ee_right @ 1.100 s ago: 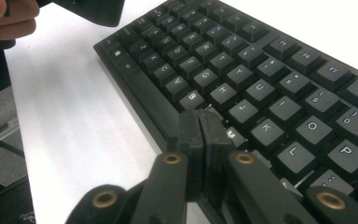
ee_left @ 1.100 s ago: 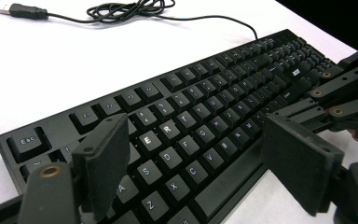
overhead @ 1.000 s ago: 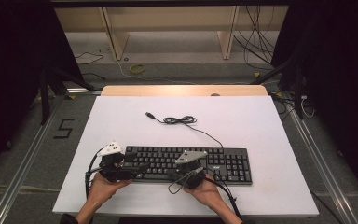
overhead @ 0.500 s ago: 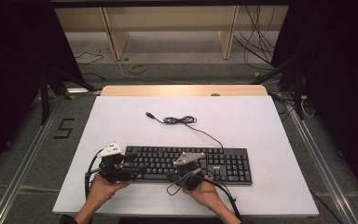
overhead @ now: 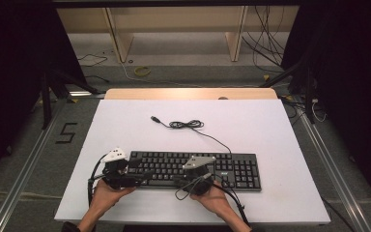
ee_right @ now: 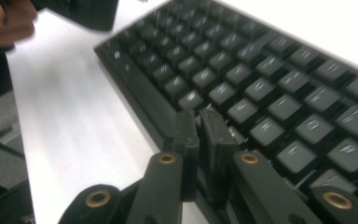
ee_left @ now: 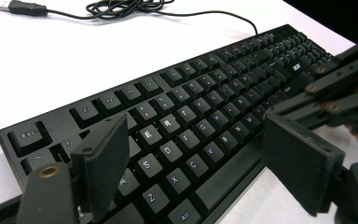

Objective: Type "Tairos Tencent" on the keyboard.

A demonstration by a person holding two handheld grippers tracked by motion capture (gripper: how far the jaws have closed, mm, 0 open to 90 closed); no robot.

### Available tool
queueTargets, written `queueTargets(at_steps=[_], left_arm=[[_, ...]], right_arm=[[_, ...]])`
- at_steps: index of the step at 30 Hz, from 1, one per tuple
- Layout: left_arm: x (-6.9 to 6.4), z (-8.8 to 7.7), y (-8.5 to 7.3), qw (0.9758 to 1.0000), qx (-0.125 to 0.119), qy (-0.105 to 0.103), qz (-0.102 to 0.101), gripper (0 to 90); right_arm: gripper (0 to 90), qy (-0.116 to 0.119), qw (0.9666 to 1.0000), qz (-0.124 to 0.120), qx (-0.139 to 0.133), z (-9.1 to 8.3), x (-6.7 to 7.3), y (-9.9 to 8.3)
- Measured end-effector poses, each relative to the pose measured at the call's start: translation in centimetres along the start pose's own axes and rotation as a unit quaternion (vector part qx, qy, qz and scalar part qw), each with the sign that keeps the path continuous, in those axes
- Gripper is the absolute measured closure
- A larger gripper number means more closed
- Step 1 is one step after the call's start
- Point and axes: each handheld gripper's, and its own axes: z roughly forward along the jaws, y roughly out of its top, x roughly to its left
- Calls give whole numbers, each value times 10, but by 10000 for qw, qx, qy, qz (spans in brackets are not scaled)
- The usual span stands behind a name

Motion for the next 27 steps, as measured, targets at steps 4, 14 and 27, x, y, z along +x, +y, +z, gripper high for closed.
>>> queueTargets(at_steps=[4,14,27], left_arm=[[0,0,0,10000,-3,1,-16,235],[0,0,0,10000,19,13,-3,235],[1,0,0,10000,55,33,6,235]], right_arm=[[802,10,9997,58,-217,-10,-5,5],[645,-24,9992,157,-357,-23,-14,7],[542,-137,9987,192,-446,-30,-19,11]])
